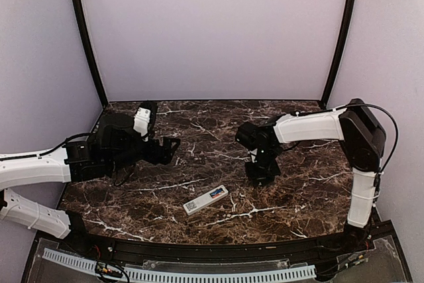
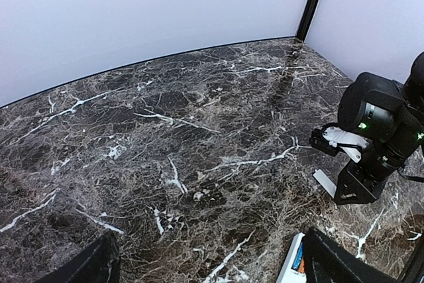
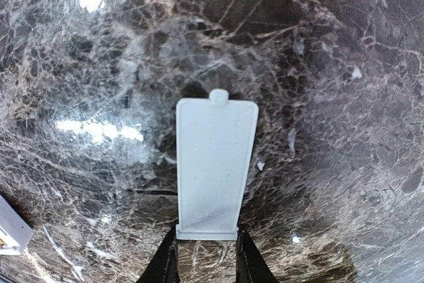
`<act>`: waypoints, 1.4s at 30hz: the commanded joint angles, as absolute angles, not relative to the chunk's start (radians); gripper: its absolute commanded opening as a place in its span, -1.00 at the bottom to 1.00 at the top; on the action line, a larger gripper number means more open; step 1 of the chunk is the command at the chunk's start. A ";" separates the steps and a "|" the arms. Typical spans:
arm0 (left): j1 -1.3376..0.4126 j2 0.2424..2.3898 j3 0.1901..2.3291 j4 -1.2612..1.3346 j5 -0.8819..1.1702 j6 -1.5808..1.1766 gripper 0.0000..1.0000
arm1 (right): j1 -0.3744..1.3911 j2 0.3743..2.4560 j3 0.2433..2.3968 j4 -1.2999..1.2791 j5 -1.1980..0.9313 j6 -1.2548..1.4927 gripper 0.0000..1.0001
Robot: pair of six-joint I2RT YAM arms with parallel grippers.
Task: Load the batteries into the remote control
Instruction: Pick up the battery cover at the center of the board.
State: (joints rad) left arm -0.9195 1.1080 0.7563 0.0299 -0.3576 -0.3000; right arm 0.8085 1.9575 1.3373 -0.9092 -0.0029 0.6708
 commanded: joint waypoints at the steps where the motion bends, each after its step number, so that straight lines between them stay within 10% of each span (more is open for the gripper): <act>1: -0.925 1.093 0.741 0.040 -0.369 -0.286 0.89 | 0.823 1.933 1.309 -0.951 -0.004 0.660 -0.60; 42: -0.939 1.152 0.723 0.242 -0.142 -0.528 0.89 | 1.045 1.741 1.440 -0.685 0.155 0.443 -0.64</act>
